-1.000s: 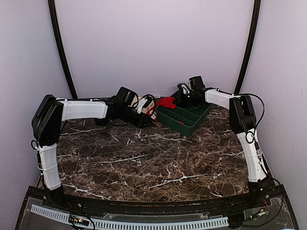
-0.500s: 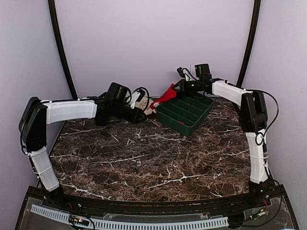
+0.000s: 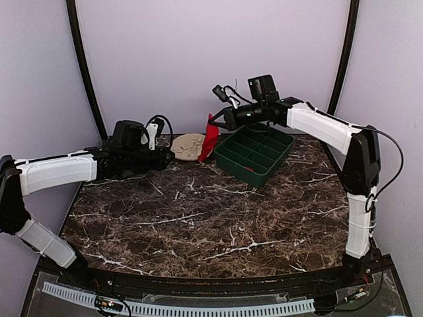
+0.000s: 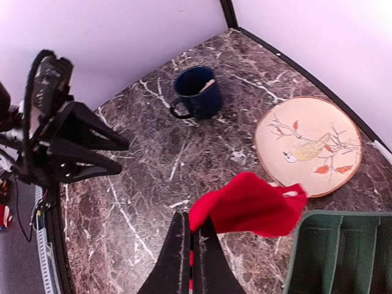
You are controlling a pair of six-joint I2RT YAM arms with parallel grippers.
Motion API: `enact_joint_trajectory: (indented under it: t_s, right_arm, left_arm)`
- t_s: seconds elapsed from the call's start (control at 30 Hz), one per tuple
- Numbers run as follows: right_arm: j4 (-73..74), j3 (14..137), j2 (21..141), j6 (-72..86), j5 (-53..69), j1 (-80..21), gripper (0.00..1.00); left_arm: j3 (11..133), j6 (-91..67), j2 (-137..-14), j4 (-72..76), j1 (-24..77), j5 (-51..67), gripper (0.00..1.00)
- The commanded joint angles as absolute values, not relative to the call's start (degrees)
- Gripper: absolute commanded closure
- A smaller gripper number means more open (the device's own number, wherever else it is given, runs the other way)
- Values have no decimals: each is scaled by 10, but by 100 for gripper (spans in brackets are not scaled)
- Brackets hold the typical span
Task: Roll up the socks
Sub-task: Pick up the sock from the storage box, then put down the sock at the center of the board.
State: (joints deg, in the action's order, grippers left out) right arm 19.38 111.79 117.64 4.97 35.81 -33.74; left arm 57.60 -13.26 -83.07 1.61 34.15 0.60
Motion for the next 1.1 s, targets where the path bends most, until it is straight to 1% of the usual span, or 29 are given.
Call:
enact_joint_trajectory:
  t_s: [0.0, 0.1, 0.23, 0.3, 0.37, 0.43, 0.57, 0.7, 0.83, 0.93, 1.07]
  right_arm:
    - [231, 1104, 1125, 26, 369, -383, 100]
    - [243, 1079, 1090, 30, 384, -410, 100]
    - [216, 1002, 1051, 55, 455, -417, 100]
    - [208, 959, 1048, 55, 502, -415, 100]
    - [240, 942, 1069, 33, 536, -418, 100]
    - [274, 942, 1092, 2, 536, -429, 100]
    - [272, 933, 1104, -3, 518, -461, 100]
    - [297, 974, 1132, -13, 524, -491, 100]
    - [325, 1020, 1147, -15, 532, -542, 100]
    - [329, 1033, 1140, -8, 535, -566, 100]
    - [284, 988, 1104, 24, 541, -571, 100]
  left_arm:
    - [518, -170, -758, 54, 341, -42, 65]
    - [475, -180, -704, 61, 341, -59, 65]
    - [420, -195, -645, 77, 341, -90, 64]
    - [399, -201, -627, 86, 341, -107, 64]
    - [384, -205, -620, 97, 341, -121, 64]
    - [381, -205, -624, 105, 341, -129, 64]
    - [389, -202, -638, 109, 341, -147, 64]
    - [384, -202, -620, 111, 341, -164, 64]
    - [369, -198, -578, 105, 341, -183, 64]
    - [353, -192, -546, 105, 341, -200, 64]
    - [332, -190, -517, 118, 341, -218, 64]
